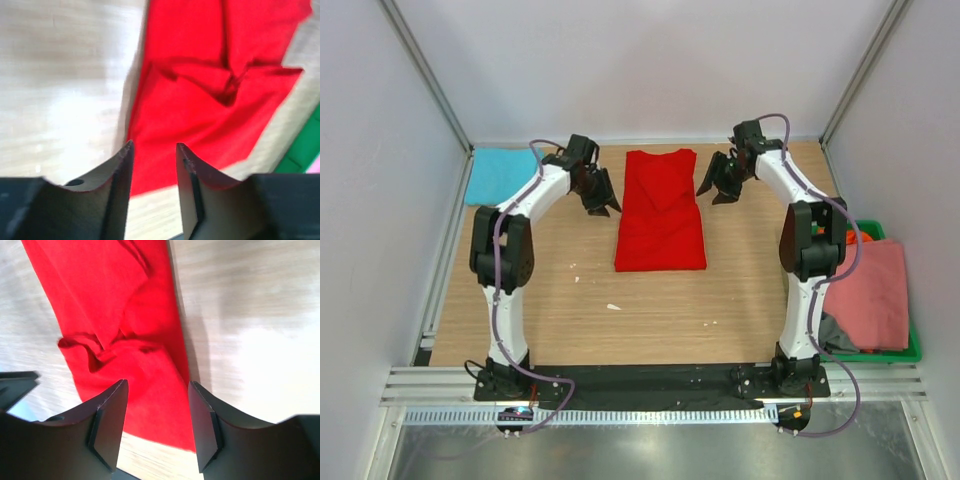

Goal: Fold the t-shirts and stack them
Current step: Fold the tshirt

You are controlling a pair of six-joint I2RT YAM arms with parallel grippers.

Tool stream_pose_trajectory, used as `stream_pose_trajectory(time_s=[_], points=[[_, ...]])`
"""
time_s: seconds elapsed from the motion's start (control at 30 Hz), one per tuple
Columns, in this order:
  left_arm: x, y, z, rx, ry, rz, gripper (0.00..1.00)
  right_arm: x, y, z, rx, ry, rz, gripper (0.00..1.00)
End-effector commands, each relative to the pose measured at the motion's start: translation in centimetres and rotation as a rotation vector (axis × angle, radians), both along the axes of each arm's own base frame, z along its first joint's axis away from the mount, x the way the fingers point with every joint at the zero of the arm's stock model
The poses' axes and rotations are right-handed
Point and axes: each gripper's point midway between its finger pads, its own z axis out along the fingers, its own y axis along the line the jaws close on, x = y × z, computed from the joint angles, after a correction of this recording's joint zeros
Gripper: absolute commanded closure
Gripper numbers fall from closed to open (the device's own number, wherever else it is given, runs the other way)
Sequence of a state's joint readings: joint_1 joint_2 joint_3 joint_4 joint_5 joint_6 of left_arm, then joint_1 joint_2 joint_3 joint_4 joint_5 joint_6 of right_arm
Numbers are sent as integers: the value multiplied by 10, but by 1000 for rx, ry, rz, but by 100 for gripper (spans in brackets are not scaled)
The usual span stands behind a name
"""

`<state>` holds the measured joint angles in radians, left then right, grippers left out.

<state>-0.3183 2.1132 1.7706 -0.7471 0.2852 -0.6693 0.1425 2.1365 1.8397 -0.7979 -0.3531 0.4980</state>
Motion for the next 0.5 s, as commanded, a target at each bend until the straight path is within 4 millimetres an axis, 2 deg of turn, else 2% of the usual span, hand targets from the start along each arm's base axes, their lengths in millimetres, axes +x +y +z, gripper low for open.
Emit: stream_pose_trajectory(time_s=[0.0,0.03,0.07,0.1,0.17,0.2,0.3,0.33,0.37,0.4,0.47], points=[[-19,-3,37,-37,-91,-65,62,-28,10,41,-99,-100,80,43],[-21,-14,47,-92,-123,-95,63,-31,13,41,-99,-112,84,43],[-31,-19,39,-112,-104,-116,65,-44,23,31,-91,-95,105,43],[-33,-31,40,-157,-113,-141,66,-40,30,36,-60,-130,92,44],[-41,-43,32,-202,-71,-174,67,-51,42,23,-2,-94,109,47],[-43,-46,29,-190,-73,-188,65,-50,44,22,5,-96,104,47],[-33,-39,23,-104,-124,-193,54,-49,34,9,-65,-95,110,43],[-31,-32,20,-53,-146,-225,52,-46,30,7,-97,-104,137,42],[-21,-28,26,-13,-185,-229,51,-43,22,2,-149,-102,129,38],[-20,-22,19,30,-177,-246,50,-44,18,0,-176,-92,138,35],[-11,-19,20,72,-220,-290,48,-37,11,-4,-227,-111,155,32]])
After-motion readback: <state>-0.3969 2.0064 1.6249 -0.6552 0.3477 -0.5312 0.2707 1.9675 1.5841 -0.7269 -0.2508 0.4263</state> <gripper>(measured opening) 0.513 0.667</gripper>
